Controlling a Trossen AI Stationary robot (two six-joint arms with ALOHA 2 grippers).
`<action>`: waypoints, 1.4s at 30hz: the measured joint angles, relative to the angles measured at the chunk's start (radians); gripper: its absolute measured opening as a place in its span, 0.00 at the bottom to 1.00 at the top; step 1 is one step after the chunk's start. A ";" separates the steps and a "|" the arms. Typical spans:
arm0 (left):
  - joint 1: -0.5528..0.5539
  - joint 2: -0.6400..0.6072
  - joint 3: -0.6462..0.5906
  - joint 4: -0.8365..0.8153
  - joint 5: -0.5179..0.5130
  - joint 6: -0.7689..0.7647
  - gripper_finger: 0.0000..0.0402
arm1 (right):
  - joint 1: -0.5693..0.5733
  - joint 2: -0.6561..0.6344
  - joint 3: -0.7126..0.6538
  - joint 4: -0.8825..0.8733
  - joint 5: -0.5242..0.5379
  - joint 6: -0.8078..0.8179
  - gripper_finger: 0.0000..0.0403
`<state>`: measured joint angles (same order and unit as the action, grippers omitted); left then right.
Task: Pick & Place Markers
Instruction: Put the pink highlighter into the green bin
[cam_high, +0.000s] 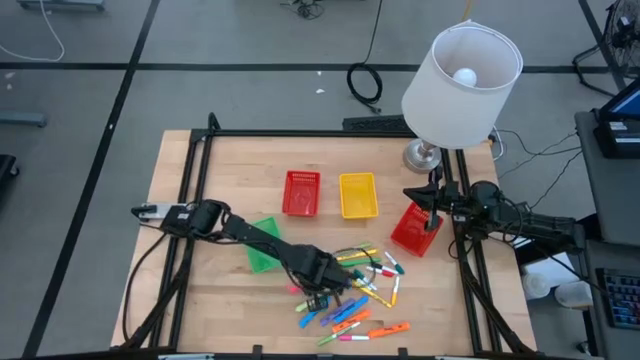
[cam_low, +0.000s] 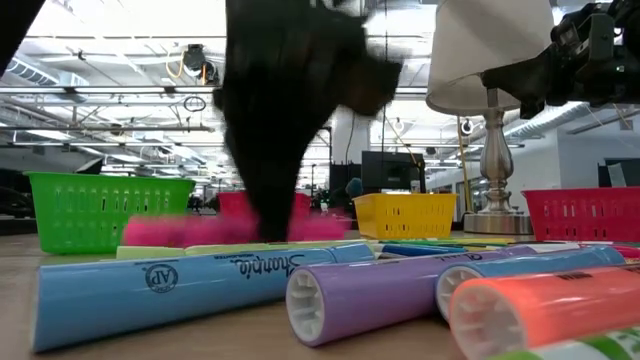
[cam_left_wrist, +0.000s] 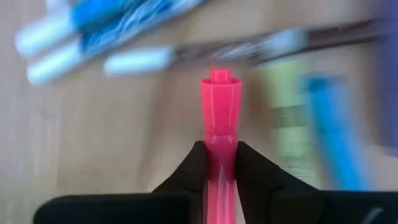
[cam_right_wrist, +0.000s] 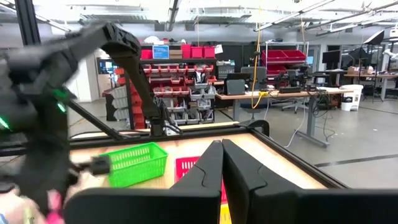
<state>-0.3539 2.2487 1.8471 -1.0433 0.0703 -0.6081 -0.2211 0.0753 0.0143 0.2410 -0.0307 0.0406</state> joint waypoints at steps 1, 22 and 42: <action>-0.005 -0.003 0.035 -0.013 -0.003 0.009 0.13 | 0.000 0.000 0.000 0.001 0.000 0.000 0.00; -0.084 -0.451 0.269 -0.510 -0.628 -0.117 0.13 | 0.000 0.002 0.000 0.001 -0.001 0.000 0.00; -0.087 -1.012 -0.964 0.463 -0.408 -0.695 0.13 | 0.000 0.002 0.000 -0.007 -0.001 0.056 0.00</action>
<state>-0.4404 1.2366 0.8827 -0.5807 -0.3373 -1.3033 -0.2209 0.0769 0.0145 0.2340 -0.0319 0.0970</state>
